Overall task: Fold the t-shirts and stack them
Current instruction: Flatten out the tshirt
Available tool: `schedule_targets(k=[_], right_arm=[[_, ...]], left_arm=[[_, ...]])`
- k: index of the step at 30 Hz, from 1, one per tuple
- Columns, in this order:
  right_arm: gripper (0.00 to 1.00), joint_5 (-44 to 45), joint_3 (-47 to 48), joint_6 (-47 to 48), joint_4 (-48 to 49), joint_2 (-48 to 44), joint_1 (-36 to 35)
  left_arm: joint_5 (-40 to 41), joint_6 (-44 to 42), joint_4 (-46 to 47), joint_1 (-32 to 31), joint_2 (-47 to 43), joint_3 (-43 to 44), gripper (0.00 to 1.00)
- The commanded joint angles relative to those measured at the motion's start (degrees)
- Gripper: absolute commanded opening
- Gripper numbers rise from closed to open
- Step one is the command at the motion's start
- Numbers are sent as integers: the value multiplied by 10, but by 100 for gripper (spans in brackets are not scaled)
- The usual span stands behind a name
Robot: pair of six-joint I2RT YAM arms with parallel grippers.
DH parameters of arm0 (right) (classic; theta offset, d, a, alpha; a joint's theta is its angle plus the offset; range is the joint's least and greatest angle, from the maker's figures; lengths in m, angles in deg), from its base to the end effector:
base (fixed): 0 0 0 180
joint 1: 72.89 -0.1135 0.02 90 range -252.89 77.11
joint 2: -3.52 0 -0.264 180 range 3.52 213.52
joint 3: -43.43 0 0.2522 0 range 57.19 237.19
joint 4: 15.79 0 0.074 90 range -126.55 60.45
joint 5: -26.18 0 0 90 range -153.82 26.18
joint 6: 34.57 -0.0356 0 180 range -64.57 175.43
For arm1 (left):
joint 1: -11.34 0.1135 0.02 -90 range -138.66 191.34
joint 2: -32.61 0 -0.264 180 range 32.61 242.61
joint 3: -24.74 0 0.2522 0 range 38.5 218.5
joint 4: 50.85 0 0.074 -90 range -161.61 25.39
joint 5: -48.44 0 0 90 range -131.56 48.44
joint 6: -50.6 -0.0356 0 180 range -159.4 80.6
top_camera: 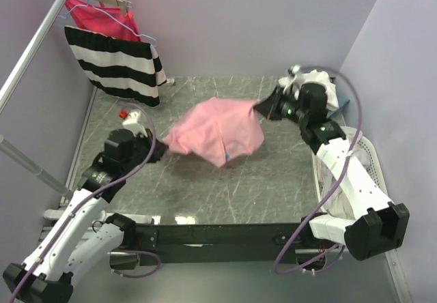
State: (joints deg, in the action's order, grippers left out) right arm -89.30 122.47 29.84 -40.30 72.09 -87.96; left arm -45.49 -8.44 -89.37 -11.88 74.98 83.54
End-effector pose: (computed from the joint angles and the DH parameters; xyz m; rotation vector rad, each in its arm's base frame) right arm 0.2611 0.0862 0.3793 -0.1562 1.8796 0.8976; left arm 0.1537 -0.0686 0.3216 -0.0897 2.0175 -0.6808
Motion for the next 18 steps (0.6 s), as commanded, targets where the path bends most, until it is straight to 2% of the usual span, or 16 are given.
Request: schedule_targets(k=[1,5,6,7,8,9,10,12,14,18], right_arm=[[3,2,-94,16,-67,-50,3],[6,105,-181,-6,-106,-85,3],[11,122,-192,-15,-106,-104,3],[13,151,-204,-34,-105,-113,3],[14,156,-224,-42,-100,-121,2],[20,162,-231,-56,-93,-133,3],[20,177,-235,-64,-94,-137,5],[19,187,-251,-79,-84,-144,2],[19,193,-257,-80,-84,-142,3],[17,177,-259,-69,-89,-101,3]], left_arm=[[-77,45,-12,-14,-16,-59,1],[-97,95,27,-77,13,-99,1],[-82,97,30,-87,30,-96,12],[-74,93,32,-97,39,-92,62],[-65,89,33,-98,50,-86,75],[-47,82,36,-99,72,-66,77],[-35,67,44,-99,83,-55,82],[-1,53,62,-99,124,-16,99],[37,27,80,-99,160,19,99],[81,-12,139,-96,303,122,100]])
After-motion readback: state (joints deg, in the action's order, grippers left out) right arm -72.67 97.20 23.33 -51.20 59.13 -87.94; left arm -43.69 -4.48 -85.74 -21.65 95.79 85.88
